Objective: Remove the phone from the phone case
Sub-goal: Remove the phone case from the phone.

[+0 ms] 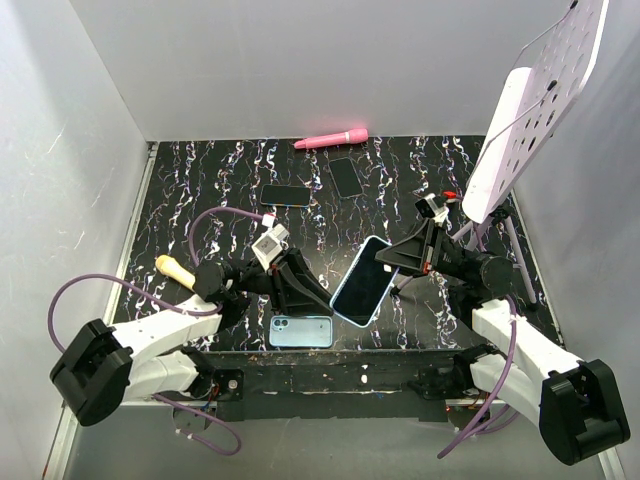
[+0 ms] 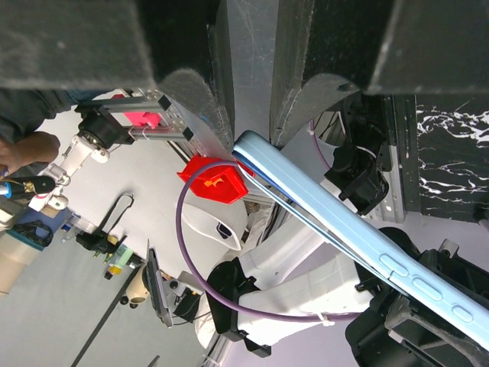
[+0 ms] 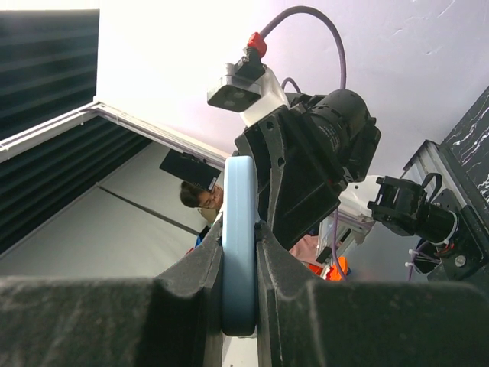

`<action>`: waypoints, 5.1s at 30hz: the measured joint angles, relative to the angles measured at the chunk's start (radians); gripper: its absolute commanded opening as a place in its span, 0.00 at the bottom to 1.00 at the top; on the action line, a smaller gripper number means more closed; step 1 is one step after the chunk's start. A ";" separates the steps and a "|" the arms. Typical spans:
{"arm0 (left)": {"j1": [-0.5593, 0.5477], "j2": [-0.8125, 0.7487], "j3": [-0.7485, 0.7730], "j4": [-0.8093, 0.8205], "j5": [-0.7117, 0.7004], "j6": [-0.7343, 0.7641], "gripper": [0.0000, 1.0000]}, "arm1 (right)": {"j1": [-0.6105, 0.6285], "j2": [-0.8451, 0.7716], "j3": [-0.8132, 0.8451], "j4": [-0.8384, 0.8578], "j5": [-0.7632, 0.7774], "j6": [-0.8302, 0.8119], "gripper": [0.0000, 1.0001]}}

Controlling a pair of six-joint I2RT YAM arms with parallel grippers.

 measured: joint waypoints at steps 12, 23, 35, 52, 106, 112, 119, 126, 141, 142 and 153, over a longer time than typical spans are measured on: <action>-0.007 0.086 0.005 0.083 0.008 0.001 0.00 | -0.007 -0.011 0.001 -0.028 0.039 -0.001 0.01; -0.012 0.181 0.025 0.043 0.021 0.024 0.00 | -0.019 -0.011 0.002 -0.053 0.088 -0.024 0.01; -0.100 0.060 0.073 -0.496 -0.217 0.107 0.28 | -0.026 -0.027 0.002 -0.055 0.126 -0.180 0.01; -0.190 0.104 0.078 -0.729 -0.698 0.202 0.00 | 0.011 -0.163 -0.019 -0.450 0.351 -0.536 0.01; -0.148 -0.295 0.291 -1.543 -0.616 0.273 0.63 | 0.073 -0.150 -0.102 -0.582 0.360 -0.591 0.01; -0.141 -0.231 0.280 -1.498 -0.547 0.243 0.61 | 0.072 -0.152 -0.102 -0.571 0.351 -0.586 0.01; -0.135 -0.190 0.280 -1.486 -0.536 0.243 0.61 | 0.072 -0.139 -0.102 -0.549 0.337 -0.583 0.01; -0.135 -0.182 0.280 -1.499 -0.540 0.244 0.57 | 0.067 -0.124 -0.102 -0.530 0.329 -0.575 0.01; -0.134 -0.157 0.280 -1.501 -0.523 0.251 0.59 | 0.066 -0.115 -0.103 -0.493 0.307 -0.560 0.01; -0.134 -0.157 0.280 -1.500 -0.523 0.251 0.59 | 0.066 -0.115 -0.103 -0.493 0.307 -0.558 0.01; -0.128 -0.122 0.265 -1.399 -0.467 0.197 0.58 | 0.061 -0.113 -0.103 -0.473 0.301 -0.537 0.01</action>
